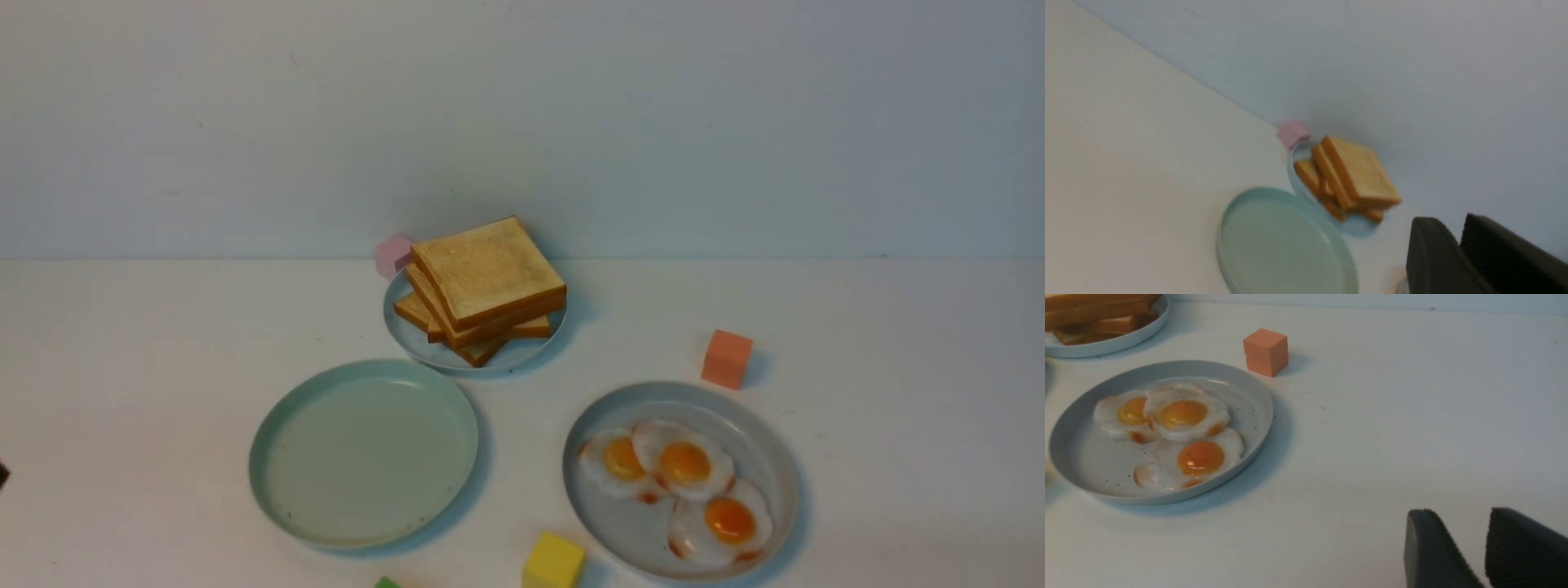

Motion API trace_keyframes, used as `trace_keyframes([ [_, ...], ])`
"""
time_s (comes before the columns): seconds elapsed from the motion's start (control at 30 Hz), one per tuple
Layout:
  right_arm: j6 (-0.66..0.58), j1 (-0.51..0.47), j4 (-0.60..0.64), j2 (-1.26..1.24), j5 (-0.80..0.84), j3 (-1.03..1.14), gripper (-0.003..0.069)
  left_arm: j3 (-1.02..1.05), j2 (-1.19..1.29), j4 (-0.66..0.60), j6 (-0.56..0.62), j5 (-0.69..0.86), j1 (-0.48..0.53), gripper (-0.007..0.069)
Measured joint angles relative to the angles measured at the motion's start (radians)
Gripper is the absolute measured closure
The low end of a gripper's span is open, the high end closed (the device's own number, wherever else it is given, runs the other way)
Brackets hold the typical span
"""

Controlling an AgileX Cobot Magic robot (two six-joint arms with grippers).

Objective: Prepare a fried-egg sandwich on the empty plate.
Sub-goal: Use the left arm to grab a slice of bread

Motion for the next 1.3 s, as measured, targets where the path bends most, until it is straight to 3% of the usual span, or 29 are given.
trace_keyframes([
  [0.03, 0.000, 0.000, -0.008, 0.000, 0.000, 0.000, 0.0421, -0.062, 0.091, 0.004, 0.068, 0.087, -0.031, 0.0549],
  [0.23, 0.000, 0.000, -0.047, 0.000, 0.000, 0.000, 0.0421, -0.320, 0.451, 0.011, 0.229, 0.381, -0.199, 0.0587],
  [0.43, 0.012, 0.000, -0.040, 0.000, -0.011, 0.000, 0.0421, -0.458, 0.680, 0.013, 0.256, 0.377, -0.317, 0.0587],
  [0.63, 0.224, 0.000, 0.337, 0.000, -0.132, 0.009, 0.0421, -0.478, 0.847, 0.003, 0.278, 0.327, -0.339, 0.0586],
  [0.77, 0.273, 0.000, 0.537, 0.000, -0.272, 0.009, 0.0421, -0.488, 0.930, 0.006, 0.330, 0.312, -0.339, 0.0586],
  [0.83, 0.273, 0.000, 0.581, 0.000, -0.292, 0.001, 0.0421, -0.507, 0.960, 0.011, 0.368, 0.315, -0.339, 0.0586],
  [1.0, 0.155, 0.000, 0.558, 0.117, 0.001, -0.258, 0.0460, -0.649, 1.073, 0.018, 0.455, 0.379, -0.339, 0.0587],
  [1.07, 0.087, 0.000, 0.469, 0.265, 0.265, -0.449, 0.0512, -0.747, 1.152, 0.021, 0.492, 0.432, -0.339, 0.0606],
  [1.2, 0.041, 0.020, 0.316, 0.497, 0.589, -0.756, 0.0587, -0.900, 1.280, 0.030, 0.566, 0.482, -0.341, 0.0638],
  [1.3, 0.034, 0.086, 0.250, 0.591, 0.675, -0.864, 0.0618, -0.977, 1.346, 0.034, 0.614, 0.492, -0.341, 0.0638],
])
